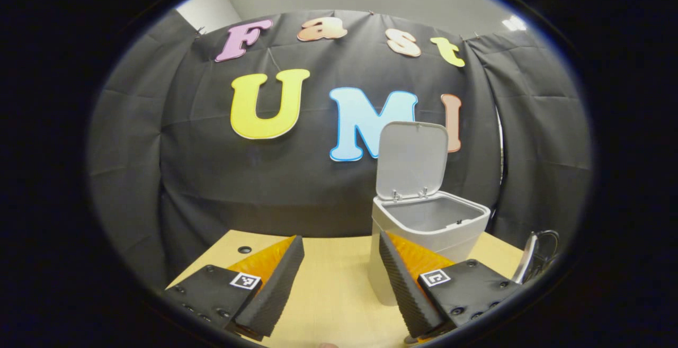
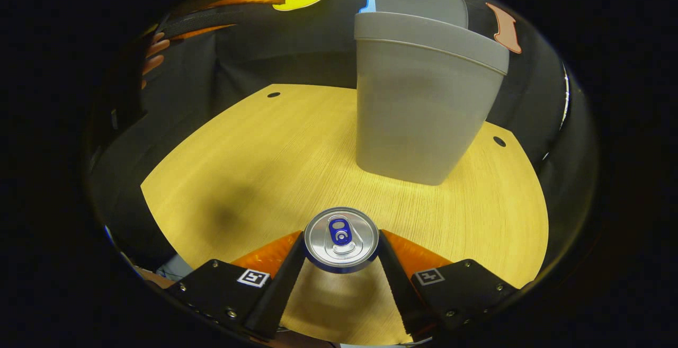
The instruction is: Press the lid of the desktop garbage bin to open it, pick up the crumpled paper on the desktop and throw it into the bin, then pick up the pop can on the desktop and drop it into the bin, and finally close the garbage bin lid.
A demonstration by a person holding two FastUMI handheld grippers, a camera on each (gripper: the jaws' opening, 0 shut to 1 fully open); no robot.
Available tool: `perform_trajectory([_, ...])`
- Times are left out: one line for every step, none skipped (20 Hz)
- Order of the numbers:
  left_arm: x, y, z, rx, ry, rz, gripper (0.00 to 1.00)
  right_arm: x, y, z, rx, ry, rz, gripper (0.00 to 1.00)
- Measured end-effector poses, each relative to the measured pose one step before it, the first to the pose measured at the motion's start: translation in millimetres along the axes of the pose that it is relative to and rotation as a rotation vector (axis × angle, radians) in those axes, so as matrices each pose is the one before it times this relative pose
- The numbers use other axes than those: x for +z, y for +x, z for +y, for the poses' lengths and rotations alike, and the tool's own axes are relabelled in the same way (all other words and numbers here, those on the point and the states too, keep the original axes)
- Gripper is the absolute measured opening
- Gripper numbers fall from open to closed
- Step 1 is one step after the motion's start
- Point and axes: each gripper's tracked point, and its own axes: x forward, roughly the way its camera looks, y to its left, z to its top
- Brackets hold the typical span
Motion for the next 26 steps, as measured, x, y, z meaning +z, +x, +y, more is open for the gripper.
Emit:
perform_trajectory([-1.25,0.42,0.49,0.00252,-0.00624,0.00172,0.92,4.22,-6.49,-1.32,0.00064,0.00188,-0.01935,0.84])
perform_trajectory([-0.85,-0.42,1.52,0.00358,-0.00695,0.0001,0.92,7.86,-7.05,-2.33,-0.00419,0.00727,-0.02408,0.84])
perform_trajectory([-1.94,0.18,0.95,0.00336,-0.00719,0.00208,0.92,8.15,-5.5,-1.15,-0.00383,0.01407,-0.02452,0.84])
perform_trajectory([-1.85,-0.27,0.78,0.00374,-0.00824,0.00242,0.94,11.74,-5.17,-2.06,-0.00154,0.01763,-0.02881,0.83])
perform_trajectory([-1.7,-0.68,0.43,0.00192,-0.00928,0.0026,0.94,12.98,-5.19,-1.93,0.00004,0.0162,-0.03146,0.83])
perform_trajectory([-1.32,0.4,0.41,0.0021,-0.00905,0.00305,0.92,13.76,-5.96,-2.99,-0.00401,0.00964,-0.03192,0.83])
perform_trajectory([-2.16,0.49,0.53,0.00087,-0.00734,0.00275,0.92,13.27,-5.86,-2.5,-0.00656,0.00468,-0.03166,0.83])
perform_trajectory([-0.78,0.66,-0.1,0.00029,-0.00466,0.00033,0.92,13.26,-4.56,-3.22,-0.00583,-0.0009,-0.02784,0.83])
perform_trajectory([1.58,-0.64,-0.92,-0.00218,-0.00432,-0.00195,0.92,11.6,-5.15,-2.57,-0.00744,-0.00341,-0.02697,0.83])
perform_trajectory([1.38,-0.64,-0.18,-0.00111,-0.00482,-0.00318,0.94,11.55,-4.03,-3.55,-0.00745,-0.00419,-0.02345,0.82])
perform_trajectory([0.19,0.63,0.45,0.00071,-0.00449,-0.00341,0.96,11.28,-2.77,-2.85,-0.00492,-0.0033,-0.0237,0.82])
perform_trajectory([0.7,-0.18,-0.55,-0.00004,-0.00444,-0.00354,0.95,9.82,-2.41,-2.59,-0.00489,-0.00405,-0.01953,0.83])
perform_trajectory([1.2,-0.92,0.24,0.0,-0.00398,-0.00424,0.95,8.05,-1.55,-2.29,-0.00468,-0.00603,-0.0167,0.83])
perform_trajectory([0.92,0.65,-0.65,-0.00093,-0.00168,-0.002,0.95,8.19,-1.19,-2.36,-0.00388,-0.00528,-0.01602,0.82])
perform_trajectory([0.75,-0.06,-0.33,-0.00042,-0.00024,-0.00128,0.95,4.18,-0.21,-1.63,-0.00336,-0.0033,-0.00989,0.82])
perform_trajectory([0.49,-0.2,0.46,0.00014,0.00044,-0.00074,0.94,5.82,-0.03,-1.44,-0.00399,-0.00109,-0.01361,0.82])
perform_trajectory([0.01,-0.54,0.42,-0.00105,0.00007,-0.00227,0.94,4.24,-0.15,-0.66,-0.00218,-0.00046,-0.01131,0.82])
perform_trajectory([0.66,-0.43,0.27,0.00038,0.00018,-0.00185,0.95,5.07,0.38,-0.97,-0.00279,0.00067,-0.01536,0.83])
perform_trajectory([0.06,0.01,-0.13,-0.00037,-0.00079,-0.00079,0.95,5.32,0.51,-1.48,-0.00125,0.0022,-0.01634,0.83])
perform_trajectory([0.1,0.34,-0.46,-0.00108,-0.00224,-0.00058,0.95,5.7,0.98,0.56,-0.00028,0.00449,-0.01637,0.82])
perform_trajectory([-0.8,-0.42,0.03,-0.00091,-0.00222,0.00024,0.95,5.47,0.94,0.76,0.00338,0.00543,-0.01715,0.82])
perform_trajectory([-0.96,0.48,0.44,0.00078,-0.00153,0.00078,0.94,6.54,0.34,0.83,0.00308,0.00357,-0.01744,0.83])
perform_trajectory([-0.42,0.05,-0.62,-0.00035,-0.00115,0.00008,0.94,5.51,0.18,1.12,0.00271,-0.00082,-0.01486,0.82])
perform_trajectory([-0.66,-0.09,0.61,0.00041,-0.00104,-0.00007,0.93,5.56,-0.11,0.24,0.00375,-0.0031,-0.01291,0.82])
perform_trajectory([0.34,0.76,0.78,0.00009,-0.00085,0.00036,0.92,4.74,2.36,0.22,0.00534,-0.00341,-0.01281,0.83])
perform_trajectory([-0.29,0.41,1.54,0.00261,0.00052,0.00118,0.92,4.96,1.14,-0.63,0.00046,-0.00498,-0.01195,0.83])
